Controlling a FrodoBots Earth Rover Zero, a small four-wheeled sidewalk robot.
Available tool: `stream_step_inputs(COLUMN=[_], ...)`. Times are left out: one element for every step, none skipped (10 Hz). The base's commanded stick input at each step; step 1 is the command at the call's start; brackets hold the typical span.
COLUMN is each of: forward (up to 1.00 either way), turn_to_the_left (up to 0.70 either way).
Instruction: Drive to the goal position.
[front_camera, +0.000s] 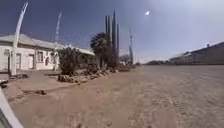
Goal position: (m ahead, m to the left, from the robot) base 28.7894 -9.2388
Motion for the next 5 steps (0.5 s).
stream_step_inputs(forward=[0.7,0.7,0.7,0.7,0.7], turn_to_the_left=[0.0,0.0,0.0,0.0,0.0])
